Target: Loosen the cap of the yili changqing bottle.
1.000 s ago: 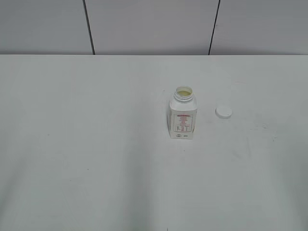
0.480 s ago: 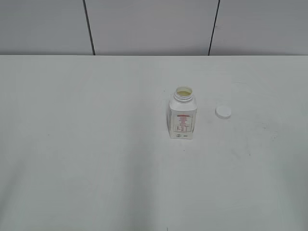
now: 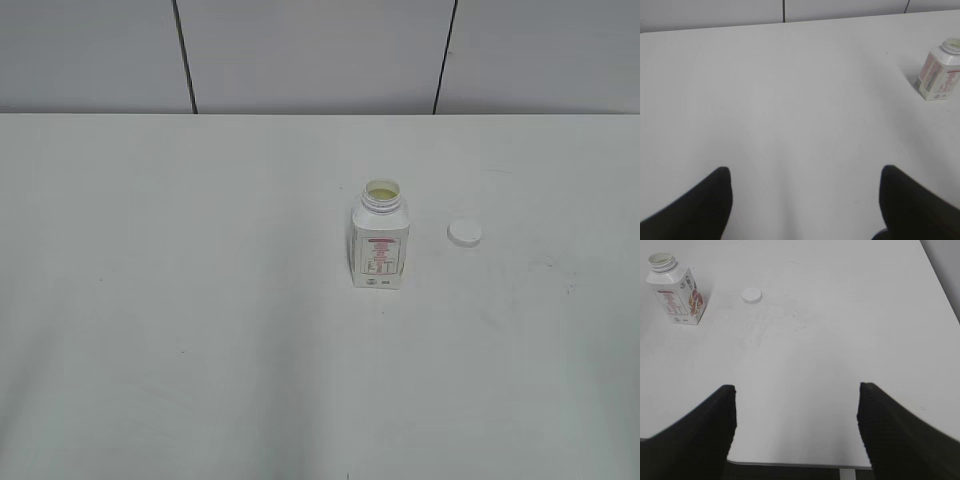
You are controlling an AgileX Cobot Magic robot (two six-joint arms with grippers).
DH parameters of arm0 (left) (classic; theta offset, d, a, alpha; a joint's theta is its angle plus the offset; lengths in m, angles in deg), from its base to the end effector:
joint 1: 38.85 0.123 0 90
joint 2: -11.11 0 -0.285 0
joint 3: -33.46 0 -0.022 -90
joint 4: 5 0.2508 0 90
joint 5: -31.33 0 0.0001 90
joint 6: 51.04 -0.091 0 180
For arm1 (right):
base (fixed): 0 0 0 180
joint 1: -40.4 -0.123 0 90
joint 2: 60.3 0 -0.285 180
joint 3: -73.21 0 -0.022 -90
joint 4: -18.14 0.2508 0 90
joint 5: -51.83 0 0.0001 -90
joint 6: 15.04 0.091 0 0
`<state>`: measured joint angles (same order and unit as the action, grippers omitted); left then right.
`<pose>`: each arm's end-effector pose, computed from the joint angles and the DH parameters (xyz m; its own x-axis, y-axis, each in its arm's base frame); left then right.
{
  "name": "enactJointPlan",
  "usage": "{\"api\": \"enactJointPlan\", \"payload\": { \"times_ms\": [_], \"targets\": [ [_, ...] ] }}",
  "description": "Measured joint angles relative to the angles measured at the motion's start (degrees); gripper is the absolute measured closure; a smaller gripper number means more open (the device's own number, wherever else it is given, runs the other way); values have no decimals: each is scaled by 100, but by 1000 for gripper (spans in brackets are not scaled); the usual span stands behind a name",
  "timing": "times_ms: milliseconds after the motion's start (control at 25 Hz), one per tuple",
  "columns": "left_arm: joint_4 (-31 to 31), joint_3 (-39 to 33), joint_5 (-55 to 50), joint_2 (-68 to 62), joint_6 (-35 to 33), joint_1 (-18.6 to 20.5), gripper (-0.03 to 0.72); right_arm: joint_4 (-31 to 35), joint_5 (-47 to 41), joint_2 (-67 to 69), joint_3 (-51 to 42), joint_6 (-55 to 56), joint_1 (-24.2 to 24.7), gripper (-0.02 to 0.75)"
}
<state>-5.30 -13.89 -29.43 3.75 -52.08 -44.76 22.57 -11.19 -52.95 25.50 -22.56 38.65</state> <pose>-0.0085 0.0005 0.2831 -0.4260 0.0598 -0.9027 0.1137 0.9934 0.0121 -0.0097 0.0060 0.2784 -0.4585 -0.1098 -0.8819 -0.1358 0.9893 -0.0525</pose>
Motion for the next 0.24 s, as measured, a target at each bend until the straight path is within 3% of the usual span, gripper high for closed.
{"api": "enactJointPlan", "payload": {
  "times_ms": [240],
  "targets": [
    [0,0,0,0,0,0,134,0,6,0,0,5,0,145]
  ]
}}
